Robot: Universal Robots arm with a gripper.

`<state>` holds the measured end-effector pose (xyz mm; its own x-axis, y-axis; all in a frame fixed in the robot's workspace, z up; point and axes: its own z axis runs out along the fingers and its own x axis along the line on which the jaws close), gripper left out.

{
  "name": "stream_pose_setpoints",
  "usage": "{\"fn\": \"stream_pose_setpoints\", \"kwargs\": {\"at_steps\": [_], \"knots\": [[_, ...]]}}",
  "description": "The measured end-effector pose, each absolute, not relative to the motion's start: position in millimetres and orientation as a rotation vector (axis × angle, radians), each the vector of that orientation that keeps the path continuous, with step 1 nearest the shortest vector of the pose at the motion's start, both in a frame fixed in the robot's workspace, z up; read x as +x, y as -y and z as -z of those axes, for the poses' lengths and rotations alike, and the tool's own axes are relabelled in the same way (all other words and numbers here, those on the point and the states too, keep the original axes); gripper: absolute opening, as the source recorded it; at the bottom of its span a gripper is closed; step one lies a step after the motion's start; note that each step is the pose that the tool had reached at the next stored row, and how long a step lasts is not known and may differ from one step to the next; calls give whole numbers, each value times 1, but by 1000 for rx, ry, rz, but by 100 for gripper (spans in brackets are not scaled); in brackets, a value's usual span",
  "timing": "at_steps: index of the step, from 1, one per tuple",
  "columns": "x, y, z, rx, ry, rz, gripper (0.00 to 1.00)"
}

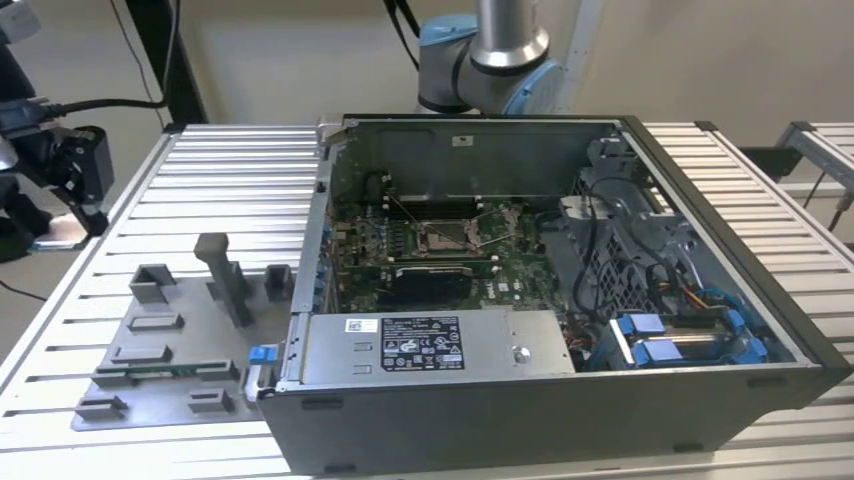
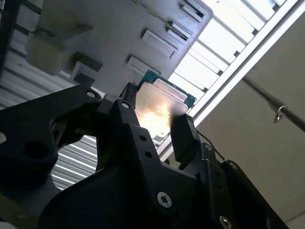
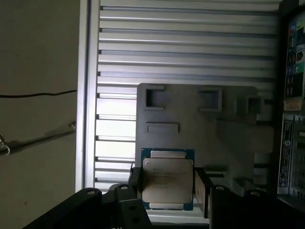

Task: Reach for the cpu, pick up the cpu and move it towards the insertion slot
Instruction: 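Pick up the cpu and move it towards the insertion slot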

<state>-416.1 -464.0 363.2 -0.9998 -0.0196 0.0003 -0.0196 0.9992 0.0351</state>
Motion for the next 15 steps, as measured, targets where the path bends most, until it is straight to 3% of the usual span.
{"fn": "stream_pose_setpoints", "kwargs": {"at_steps": [15], "knots": [[-416, 464, -375, 31, 3141, 25, 0]]}}
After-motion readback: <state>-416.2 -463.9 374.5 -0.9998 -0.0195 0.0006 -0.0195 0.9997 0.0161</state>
